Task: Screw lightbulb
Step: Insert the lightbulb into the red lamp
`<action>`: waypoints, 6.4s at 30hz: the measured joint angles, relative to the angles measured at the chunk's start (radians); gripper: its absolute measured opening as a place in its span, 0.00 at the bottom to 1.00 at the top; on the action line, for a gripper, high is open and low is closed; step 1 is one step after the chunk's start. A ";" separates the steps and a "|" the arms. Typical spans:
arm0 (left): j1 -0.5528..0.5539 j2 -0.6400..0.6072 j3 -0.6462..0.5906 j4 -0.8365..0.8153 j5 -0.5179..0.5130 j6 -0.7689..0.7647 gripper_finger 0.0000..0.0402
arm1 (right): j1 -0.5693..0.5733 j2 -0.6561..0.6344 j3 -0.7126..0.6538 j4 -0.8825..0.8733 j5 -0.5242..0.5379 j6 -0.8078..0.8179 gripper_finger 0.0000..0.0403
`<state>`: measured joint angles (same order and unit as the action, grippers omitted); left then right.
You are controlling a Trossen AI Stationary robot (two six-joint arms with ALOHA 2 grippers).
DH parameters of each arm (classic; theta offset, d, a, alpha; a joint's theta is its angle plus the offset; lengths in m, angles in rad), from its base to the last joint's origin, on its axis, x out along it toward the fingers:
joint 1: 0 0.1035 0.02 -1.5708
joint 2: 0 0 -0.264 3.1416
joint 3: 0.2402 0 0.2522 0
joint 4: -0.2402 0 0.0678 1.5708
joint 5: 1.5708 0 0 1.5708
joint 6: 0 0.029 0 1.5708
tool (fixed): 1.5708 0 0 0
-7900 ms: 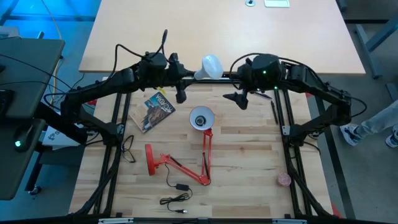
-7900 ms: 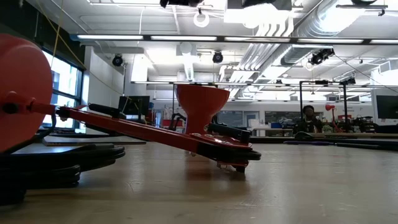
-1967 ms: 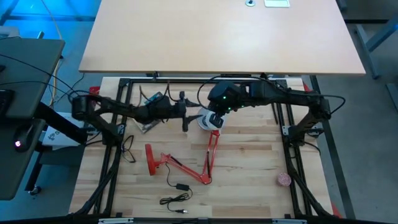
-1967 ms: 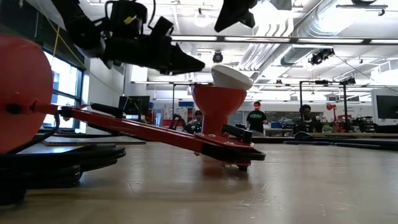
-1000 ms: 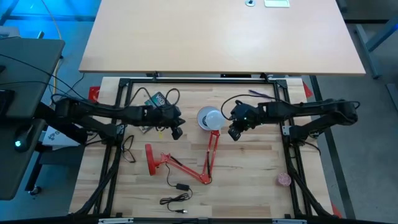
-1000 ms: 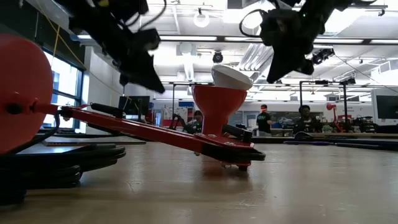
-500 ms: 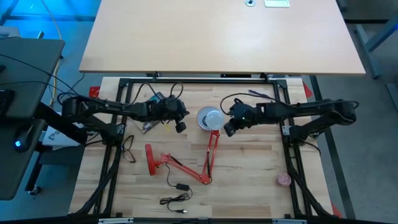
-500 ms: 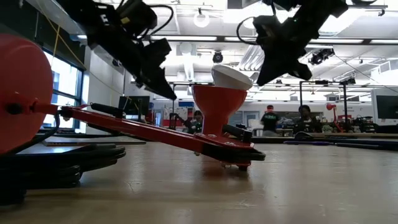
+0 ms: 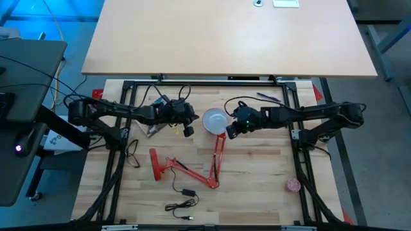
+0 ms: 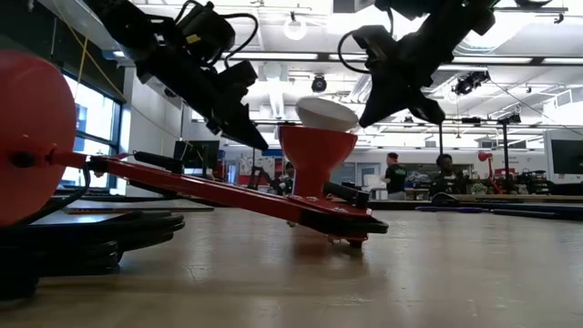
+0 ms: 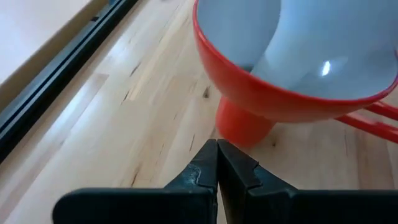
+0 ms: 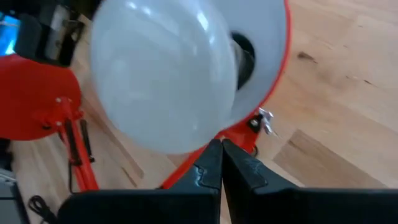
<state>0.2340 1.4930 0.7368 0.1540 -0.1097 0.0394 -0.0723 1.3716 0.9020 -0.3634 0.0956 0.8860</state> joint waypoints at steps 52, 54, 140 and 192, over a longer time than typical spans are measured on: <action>-0.445 0.406 0.621 -0.513 0.265 0.534 0.00 | -0.204 0.108 0.556 -0.512 -0.233 -0.784 0.00; -0.461 0.430 0.653 -0.524 0.239 0.546 0.00 | -0.221 0.105 0.556 -0.512 -0.249 -0.811 0.00; -0.486 0.448 0.606 -0.707 -0.010 -1.053 0.00 | -0.307 0.104 0.556 -0.478 -0.280 -0.787 0.00; -0.538 0.296 0.593 -0.640 -0.209 -0.277 0.00 | -0.288 0.104 0.556 -0.565 -0.279 -0.866 0.00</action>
<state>-0.3041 1.7894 1.3295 -0.4861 -0.3183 -0.2378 -0.3603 1.4755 1.4582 -0.9288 -0.1839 0.0204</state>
